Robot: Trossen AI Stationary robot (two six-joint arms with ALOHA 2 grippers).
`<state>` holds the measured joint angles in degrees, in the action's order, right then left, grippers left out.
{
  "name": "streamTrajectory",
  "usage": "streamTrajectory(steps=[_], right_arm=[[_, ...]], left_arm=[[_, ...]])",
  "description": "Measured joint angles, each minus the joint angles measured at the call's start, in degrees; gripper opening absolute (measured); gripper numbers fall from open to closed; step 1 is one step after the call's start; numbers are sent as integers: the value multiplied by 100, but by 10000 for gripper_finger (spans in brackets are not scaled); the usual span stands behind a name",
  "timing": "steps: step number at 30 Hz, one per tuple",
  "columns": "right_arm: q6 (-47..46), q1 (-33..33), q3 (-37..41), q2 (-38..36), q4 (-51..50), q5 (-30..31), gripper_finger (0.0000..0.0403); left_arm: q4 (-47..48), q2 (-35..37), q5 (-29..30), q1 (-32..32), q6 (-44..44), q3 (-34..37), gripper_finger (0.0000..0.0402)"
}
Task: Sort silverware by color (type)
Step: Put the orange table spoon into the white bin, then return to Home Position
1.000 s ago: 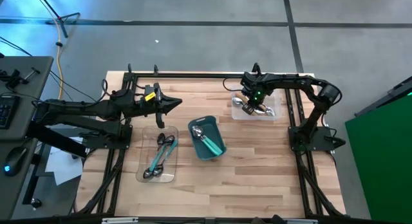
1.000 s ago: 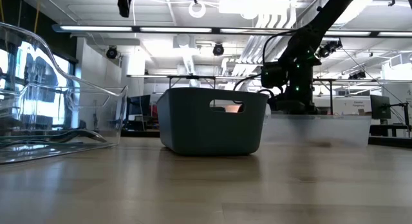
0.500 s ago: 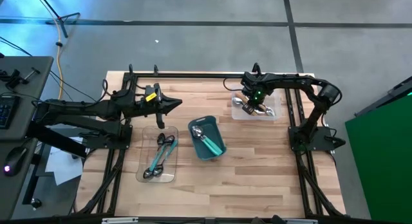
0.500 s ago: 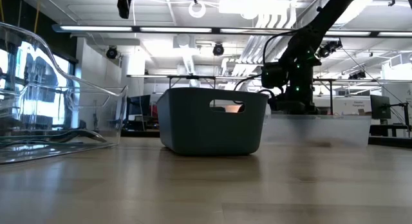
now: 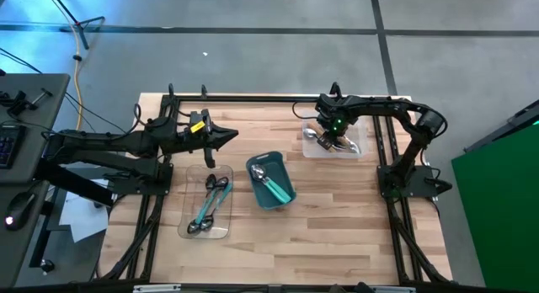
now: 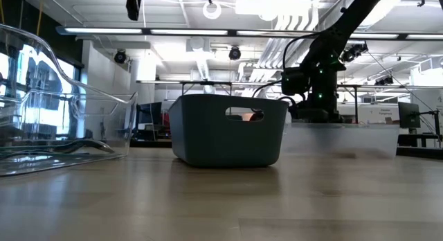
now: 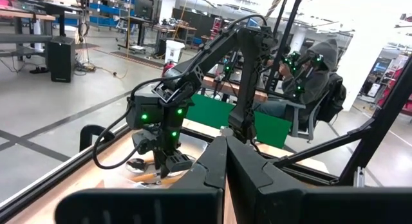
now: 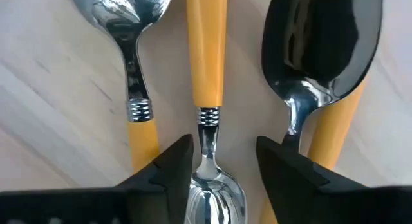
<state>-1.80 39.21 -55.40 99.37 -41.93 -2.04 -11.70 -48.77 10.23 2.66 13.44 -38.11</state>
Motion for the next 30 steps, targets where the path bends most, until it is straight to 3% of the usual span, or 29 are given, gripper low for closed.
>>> streamTrajectory(steps=[21, 30], right_arm=[[63, -3, 2, -28, -14, -15, 177], [100, -3, 18, -777, -197, 23, 177]], left_arm=[[-15, 0, 0, 0, -3, 0, 0], [-12, 0, 0, 0, -6, 0, 0]])
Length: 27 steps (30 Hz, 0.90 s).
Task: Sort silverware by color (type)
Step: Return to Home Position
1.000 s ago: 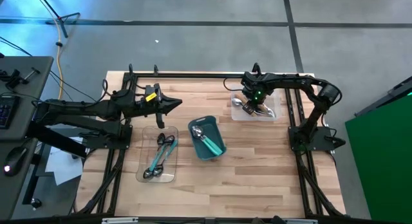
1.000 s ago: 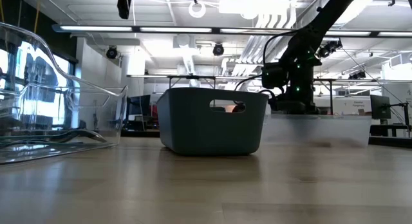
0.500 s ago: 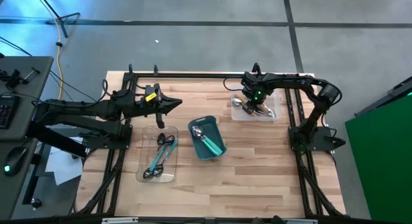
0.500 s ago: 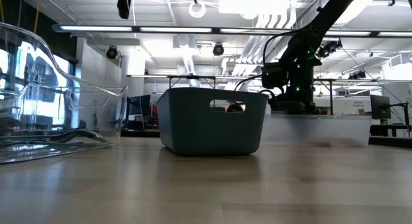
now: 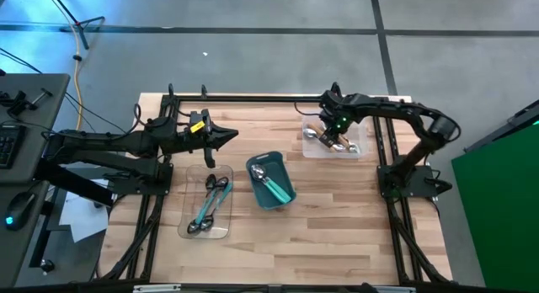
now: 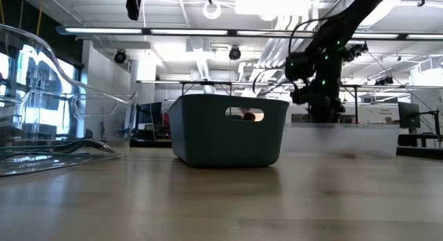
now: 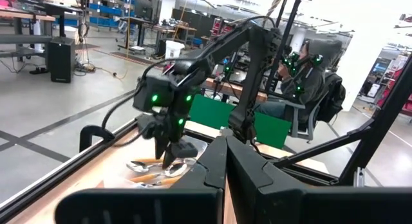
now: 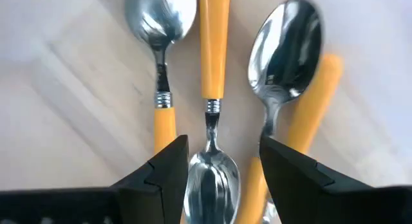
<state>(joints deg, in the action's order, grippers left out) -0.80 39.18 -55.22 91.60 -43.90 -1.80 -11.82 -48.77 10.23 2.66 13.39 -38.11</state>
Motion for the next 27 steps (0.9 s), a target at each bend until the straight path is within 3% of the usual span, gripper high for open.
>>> streamTrajectory(steps=[16, 27], right_arm=[[66, -265, -11, -2688, -978, -30, 177], [109, -286, -11, -4455, -1000, -30, 177]], left_arm=[[3, 0, -1, 0, 12, 0, 0], [29, 0, -1, 0, 151, 0, 0]])
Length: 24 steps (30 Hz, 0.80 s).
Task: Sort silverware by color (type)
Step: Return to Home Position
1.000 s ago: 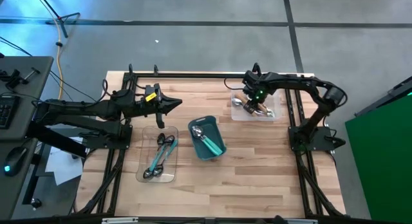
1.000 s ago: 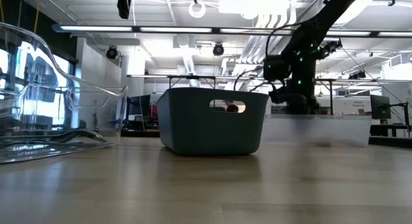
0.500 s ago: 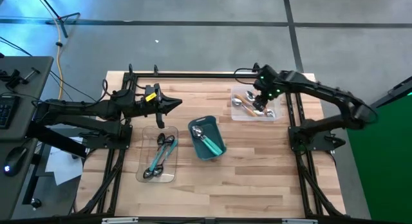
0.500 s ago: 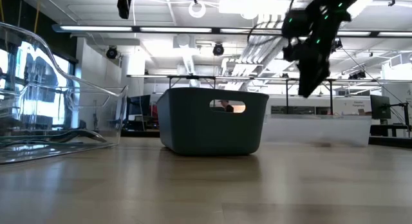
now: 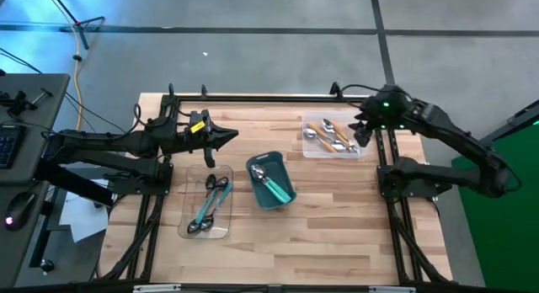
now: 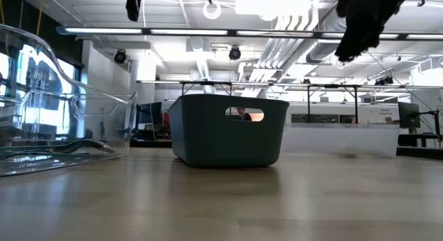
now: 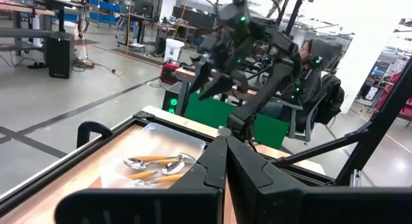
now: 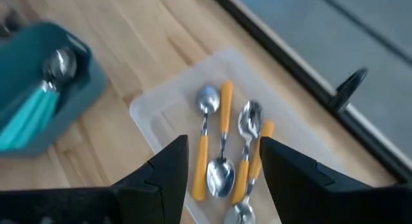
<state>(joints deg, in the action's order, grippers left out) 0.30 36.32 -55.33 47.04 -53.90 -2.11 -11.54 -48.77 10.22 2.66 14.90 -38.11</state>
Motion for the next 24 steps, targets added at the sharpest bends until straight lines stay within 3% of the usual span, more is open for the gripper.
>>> streamTrajectory(steps=[6, 18, 20, 24], right_arm=[[-9, 0, -7, -462, 427, 0, 177], [109, 0, -9, -262, 681, -13, 177], [-78, 0, -9, -181, 917, -232, 177], [-612, -38, -9, 30, 1779, -1250, 177]], left_arm=[[-1, 0, 0, -2, 0, 0, 0], [-1, 0, 0, -1, 2, 0, 0], [-1, 0, 0, -1, 4, 0, 0], [-3, 0, 0, -2, 2, 0, 0]])
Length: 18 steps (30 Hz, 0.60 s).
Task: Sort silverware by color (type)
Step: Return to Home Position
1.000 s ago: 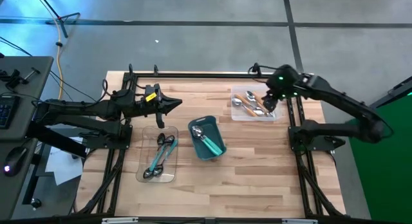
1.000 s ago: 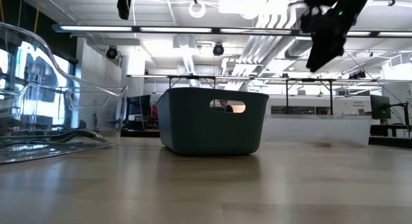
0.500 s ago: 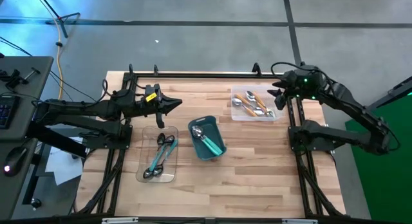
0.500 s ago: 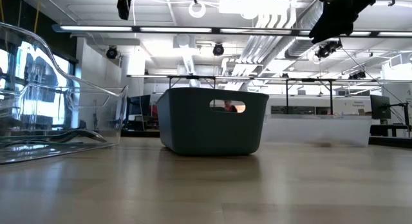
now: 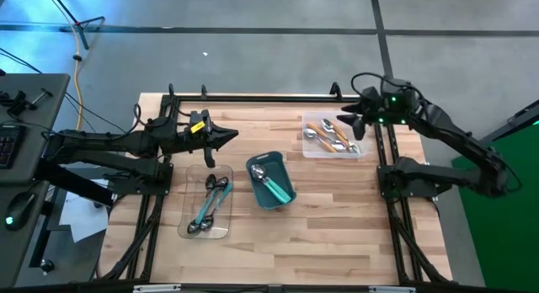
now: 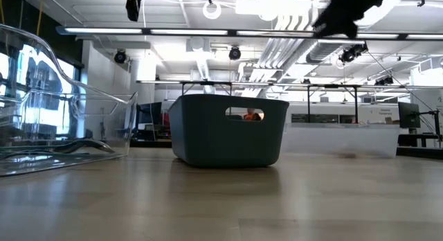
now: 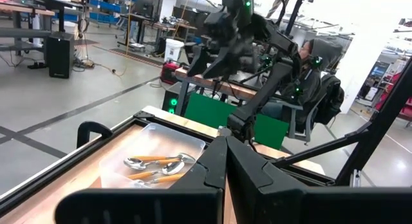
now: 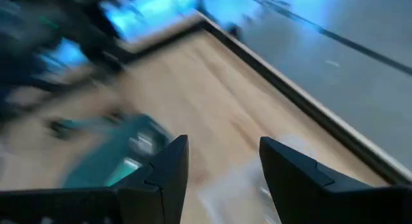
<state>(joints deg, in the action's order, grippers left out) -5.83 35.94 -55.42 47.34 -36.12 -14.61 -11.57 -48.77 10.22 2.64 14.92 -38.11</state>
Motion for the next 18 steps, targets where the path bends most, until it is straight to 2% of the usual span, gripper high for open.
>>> streamTrajectory(steps=[3, 11, 18], right_arm=[[-349, -219, 0, 154, 729, -409, 177], [-853, -1373, 0, 548, 2425, -436, 177], [-791, -2674, 0, 674, 2952, 614, 177]], left_arm=[[0, 0, 0, 2, 0, 0, 0], [0, 0, 0, 2, 2, 0, 0], [-3, 0, 0, 0, 0, 0, 0]])
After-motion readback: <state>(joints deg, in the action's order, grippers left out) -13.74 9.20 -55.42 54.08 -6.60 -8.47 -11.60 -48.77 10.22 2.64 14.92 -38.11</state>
